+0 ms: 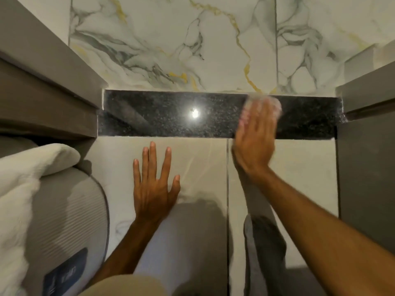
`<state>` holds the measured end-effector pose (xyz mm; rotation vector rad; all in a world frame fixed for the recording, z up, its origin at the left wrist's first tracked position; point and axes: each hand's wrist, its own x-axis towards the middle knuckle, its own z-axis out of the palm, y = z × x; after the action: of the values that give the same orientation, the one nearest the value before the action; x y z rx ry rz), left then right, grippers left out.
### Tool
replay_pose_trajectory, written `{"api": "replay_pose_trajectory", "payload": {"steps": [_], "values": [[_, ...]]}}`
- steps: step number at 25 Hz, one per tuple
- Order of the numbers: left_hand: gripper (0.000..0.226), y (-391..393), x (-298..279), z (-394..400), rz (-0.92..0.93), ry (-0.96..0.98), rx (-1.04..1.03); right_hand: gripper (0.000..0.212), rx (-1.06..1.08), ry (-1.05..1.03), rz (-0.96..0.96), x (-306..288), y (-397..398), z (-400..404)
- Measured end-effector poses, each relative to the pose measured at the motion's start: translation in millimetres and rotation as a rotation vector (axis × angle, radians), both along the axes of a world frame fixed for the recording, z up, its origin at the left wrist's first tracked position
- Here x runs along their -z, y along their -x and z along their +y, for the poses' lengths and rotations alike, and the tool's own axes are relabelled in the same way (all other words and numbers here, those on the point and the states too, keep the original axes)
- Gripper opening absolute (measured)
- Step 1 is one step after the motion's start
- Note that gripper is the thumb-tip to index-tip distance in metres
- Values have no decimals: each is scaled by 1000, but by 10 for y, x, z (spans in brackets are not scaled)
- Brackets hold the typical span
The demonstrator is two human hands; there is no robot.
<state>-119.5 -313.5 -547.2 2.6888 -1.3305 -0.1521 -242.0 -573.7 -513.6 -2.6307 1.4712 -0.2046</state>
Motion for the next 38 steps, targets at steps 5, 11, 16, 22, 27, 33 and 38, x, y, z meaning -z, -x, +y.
{"api": "replay_pose_trajectory", "payload": {"steps": [5, 11, 16, 22, 27, 33, 38], "values": [[71, 51, -16, 121, 24, -11, -50, 68, -575, -175, 34, 20, -349, 469], [72, 18, 26, 161, 60, 32, -101, 66, -168, -100, -25, 31, -248, 367], [71, -12, -27, 269, 73, 16, -171, 68, -517, -156, -11, 33, -1130, 799], [66, 31, -73, 407, 21, 8, -191, 68, -395, -154, -43, 27, -308, 863], [71, 14, 34, 431, -5, -25, -234, 70, -576, -201, 38, 18, -1687, 910], [69, 62, -29, 412, -63, 26, -230, 67, -948, -230, 106, -47, -819, 862], [75, 40, 25, 433, -20, -46, -227, 69, -450, -231, 32, -67, -1830, 826]]}}
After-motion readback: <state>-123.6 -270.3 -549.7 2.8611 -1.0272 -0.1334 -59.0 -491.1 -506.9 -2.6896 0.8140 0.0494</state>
